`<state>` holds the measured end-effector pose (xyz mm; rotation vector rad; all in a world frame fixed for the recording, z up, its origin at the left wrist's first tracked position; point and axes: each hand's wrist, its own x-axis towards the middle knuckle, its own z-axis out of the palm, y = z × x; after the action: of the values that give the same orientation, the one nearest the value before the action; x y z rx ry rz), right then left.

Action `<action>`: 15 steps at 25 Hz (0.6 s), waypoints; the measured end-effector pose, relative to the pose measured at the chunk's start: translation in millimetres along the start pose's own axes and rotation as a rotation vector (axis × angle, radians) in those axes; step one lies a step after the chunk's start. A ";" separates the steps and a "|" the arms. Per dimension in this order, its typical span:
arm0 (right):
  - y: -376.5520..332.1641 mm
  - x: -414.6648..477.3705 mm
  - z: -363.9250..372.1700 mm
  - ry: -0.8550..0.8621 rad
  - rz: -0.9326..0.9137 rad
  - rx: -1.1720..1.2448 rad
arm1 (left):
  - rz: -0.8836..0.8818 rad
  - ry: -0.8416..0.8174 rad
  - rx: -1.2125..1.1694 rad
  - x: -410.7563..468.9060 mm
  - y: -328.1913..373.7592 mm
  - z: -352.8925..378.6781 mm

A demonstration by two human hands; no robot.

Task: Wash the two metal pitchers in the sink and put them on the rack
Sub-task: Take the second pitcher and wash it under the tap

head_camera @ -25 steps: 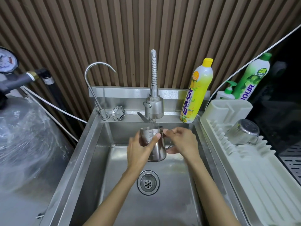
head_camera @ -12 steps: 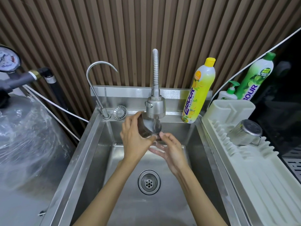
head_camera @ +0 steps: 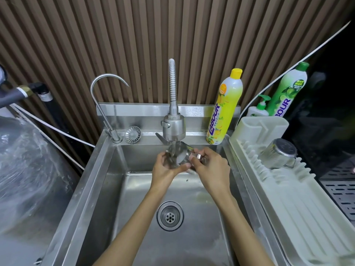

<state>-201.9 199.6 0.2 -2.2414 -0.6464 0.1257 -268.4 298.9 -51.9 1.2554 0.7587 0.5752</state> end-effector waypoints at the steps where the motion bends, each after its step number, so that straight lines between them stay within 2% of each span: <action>1: 3.8 0.9 3.4 0.002 0.007 0.180 | 0.060 -0.003 -0.032 5.2 1.2 1.3; 4: 14.2 4.6 21.1 -0.161 0.131 0.890 | 0.253 0.036 0.025 11.8 13.2 -4.2; 5: 15.9 5.4 27.7 -0.240 0.197 1.056 | 0.308 0.070 0.105 9.5 19.7 -7.2; 7: 17.8 4.0 38.0 -0.378 0.304 1.208 | 0.379 0.156 0.304 1.8 30.5 -12.0; 10: 16.2 1.9 37.4 -0.451 0.394 1.126 | 0.339 0.267 0.648 -6.6 40.6 -13.3; 12: 14.6 3.7 31.3 -0.418 0.437 1.029 | 0.254 0.266 0.780 -7.8 42.3 -11.8; 13: 14.5 6.3 29.2 -0.360 0.448 0.964 | 0.207 0.245 0.757 -7.7 41.4 -12.0; 15: 10.4 8.9 24.6 -0.191 0.377 0.741 | 0.067 0.147 0.554 -5.1 37.5 -14.3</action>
<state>-197.0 214.5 -23.2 -1.6062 -0.2025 0.6615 -281.9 312.5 -16.3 1.7660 1.0456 0.5323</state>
